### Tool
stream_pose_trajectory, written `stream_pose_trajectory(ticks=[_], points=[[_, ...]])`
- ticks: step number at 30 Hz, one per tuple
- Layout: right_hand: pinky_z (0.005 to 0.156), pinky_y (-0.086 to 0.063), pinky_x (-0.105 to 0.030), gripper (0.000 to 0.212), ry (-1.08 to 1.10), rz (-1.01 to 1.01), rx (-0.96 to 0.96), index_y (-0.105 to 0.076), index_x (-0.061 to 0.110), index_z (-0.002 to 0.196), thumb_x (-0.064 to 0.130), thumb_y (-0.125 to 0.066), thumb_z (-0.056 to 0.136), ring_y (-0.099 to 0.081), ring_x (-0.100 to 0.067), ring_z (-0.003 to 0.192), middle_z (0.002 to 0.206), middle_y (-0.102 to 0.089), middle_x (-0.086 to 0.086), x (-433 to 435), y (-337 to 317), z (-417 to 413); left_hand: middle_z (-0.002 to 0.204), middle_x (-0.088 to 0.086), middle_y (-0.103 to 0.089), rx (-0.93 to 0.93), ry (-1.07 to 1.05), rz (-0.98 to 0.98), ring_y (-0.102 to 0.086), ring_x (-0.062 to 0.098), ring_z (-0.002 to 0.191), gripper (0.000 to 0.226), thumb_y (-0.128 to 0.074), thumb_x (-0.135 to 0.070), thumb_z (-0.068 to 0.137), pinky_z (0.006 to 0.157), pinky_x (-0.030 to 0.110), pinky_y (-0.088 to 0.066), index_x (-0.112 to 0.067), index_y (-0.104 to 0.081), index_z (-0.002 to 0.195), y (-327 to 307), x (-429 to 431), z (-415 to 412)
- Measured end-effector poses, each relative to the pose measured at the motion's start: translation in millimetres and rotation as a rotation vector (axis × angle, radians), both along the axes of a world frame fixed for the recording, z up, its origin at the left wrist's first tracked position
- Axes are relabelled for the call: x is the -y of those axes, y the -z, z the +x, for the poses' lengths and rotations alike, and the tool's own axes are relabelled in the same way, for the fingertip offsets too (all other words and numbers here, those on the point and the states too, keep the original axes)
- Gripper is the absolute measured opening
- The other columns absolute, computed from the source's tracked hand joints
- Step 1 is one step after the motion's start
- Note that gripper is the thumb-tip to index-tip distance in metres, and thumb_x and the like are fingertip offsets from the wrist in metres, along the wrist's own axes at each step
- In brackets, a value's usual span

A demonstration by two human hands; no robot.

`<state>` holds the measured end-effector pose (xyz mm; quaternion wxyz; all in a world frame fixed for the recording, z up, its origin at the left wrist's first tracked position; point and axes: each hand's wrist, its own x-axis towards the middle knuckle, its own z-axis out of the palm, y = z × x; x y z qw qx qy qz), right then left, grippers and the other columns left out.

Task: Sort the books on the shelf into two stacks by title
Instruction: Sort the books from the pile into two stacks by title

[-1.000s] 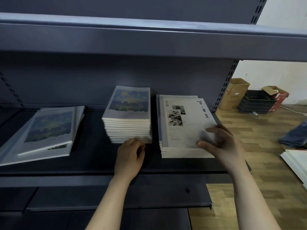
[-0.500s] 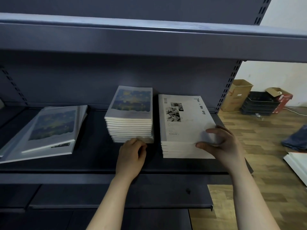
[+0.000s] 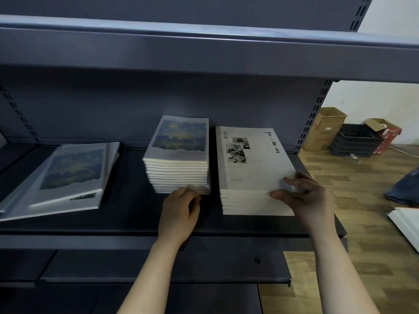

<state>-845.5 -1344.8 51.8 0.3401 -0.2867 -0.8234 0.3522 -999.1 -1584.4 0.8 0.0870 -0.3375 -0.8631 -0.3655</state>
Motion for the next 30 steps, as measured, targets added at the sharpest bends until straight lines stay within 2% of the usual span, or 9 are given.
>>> stream_pose_trajectory(ticks=[6,10,14,17,20,23,25,28,30], points=[[0.092,-0.044,-0.029,0.049,0.016,0.021,-0.008,-0.074,0.02,0.1,0.037,-0.088,0.056,-0.051,-0.009,0.119,0.133,-0.056,0.002,0.2,1.7,0.4,0.097,-0.008,-0.058,0.007,-0.001,-0.01,-0.049,0.011,0.09,0.013,-0.056,-0.015,0.09,0.083,0.033,-0.044,-0.02,-0.066,0.096,-0.5,0.4,0.2],[0.096,-0.047,-0.038,0.06,0.009,0.069,0.012,-0.073,0.022,0.104,0.054,-0.078,0.054,-0.053,-0.017,0.121,0.131,-0.054,0.004,2.2,3.1,3.2,0.096,-0.009,-0.057,0.016,0.01,-0.011,-0.049,0.009,0.09,0.013,-0.055,-0.016,0.09,0.082,0.033,-0.044,-0.021,-0.066,0.095,-1.0,1.6,-0.3],[0.095,-0.044,-0.032,0.045,-0.019,0.291,0.042,-0.073,0.019,0.105,0.035,-0.083,0.064,-0.052,-0.016,0.122,0.13,-0.058,0.0,8.2,0.0,5.8,0.096,-0.013,-0.056,0.055,0.047,0.005,-0.047,0.005,0.092,0.014,-0.054,-0.017,0.092,0.082,0.025,-0.04,-0.023,-0.066,0.096,-4.3,4.2,0.0],[0.101,-0.044,-0.038,0.034,-0.092,0.319,0.049,-0.074,0.017,0.104,0.024,-0.081,0.072,-0.057,-0.017,0.117,0.122,-0.064,0.002,13.6,-3.2,5.0,0.094,-0.015,-0.057,0.084,0.066,0.035,-0.049,0.004,0.091,0.014,-0.053,-0.015,0.091,0.078,0.017,-0.04,-0.023,-0.065,0.095,-6.6,7.7,-0.7],[0.106,-0.037,-0.048,0.021,-0.118,0.344,0.036,-0.075,0.021,0.1,0.028,-0.075,0.08,-0.055,-0.008,0.115,0.111,-0.067,0.009,23.3,-9.4,1.7,0.094,-0.014,-0.059,0.068,0.055,0.045,-0.052,0.004,0.09,0.015,-0.053,-0.016,0.09,0.079,0.023,-0.045,-0.024,-0.065,0.094,-7.9,15.1,-4.5],[0.11,-0.031,-0.045,0.019,-0.112,0.395,0.044,-0.075,0.02,0.095,0.033,-0.067,0.084,-0.06,-0.005,0.098,0.098,-0.068,0.012,34.0,-15.1,-6.5,0.092,-0.013,-0.06,0.023,0.04,0.072,-0.053,0.004,0.087,0.014,-0.053,-0.017,0.091,0.077,0.026,-0.048,-0.023,-0.066,0.094,-12.5,26.1,-10.5],[0.099,-0.041,-0.037,0.016,-0.131,0.412,0.041,-0.075,0.019,0.093,0.029,-0.064,0.085,-0.063,-0.006,0.084,0.091,-0.07,0.011,45.7,-20.7,-13.7,0.09,-0.011,-0.06,-0.016,0.021,0.081,-0.054,0.008,0.085,0.013,-0.053,-0.018,0.092,0.076,0.032,-0.049,-0.022,-0.065,0.093,-16.5,35.5,-15.9],[0.067,-0.048,-0.019,0.008,-0.2,0.363,0.003,-0.074,0.017,0.09,0.016,-0.066,0.086,-0.064,-0.006,0.074,0.088,-0.069,0.009,69.8,-26.0,-27.3,0.092,-0.009,-0.062,-0.044,-0.034,0.085,-0.056,0.014,0.089,0.017,-0.048,-0.026,0.09,0.078,0.041,-0.05,-0.022,-0.065,0.093,-21.6,53.7,-26.5],[0.065,-0.05,-0.022,0.01,-0.282,0.369,-0.01,-0.073,0.018,0.09,0.017,-0.063,0.087,-0.065,-0.009,0.077,0.09,-0.069,0.009,88.8,-25.5,-40.1,0.092,-0.007,-0.062,-0.061,-0.077,0.079,-0.057,0.017,0.089,0.023,-0.045,-0.031,0.089,0.078,0.042,-0.05,-0.023,-0.065,0.095,-25.8,68.1,-34.2]])
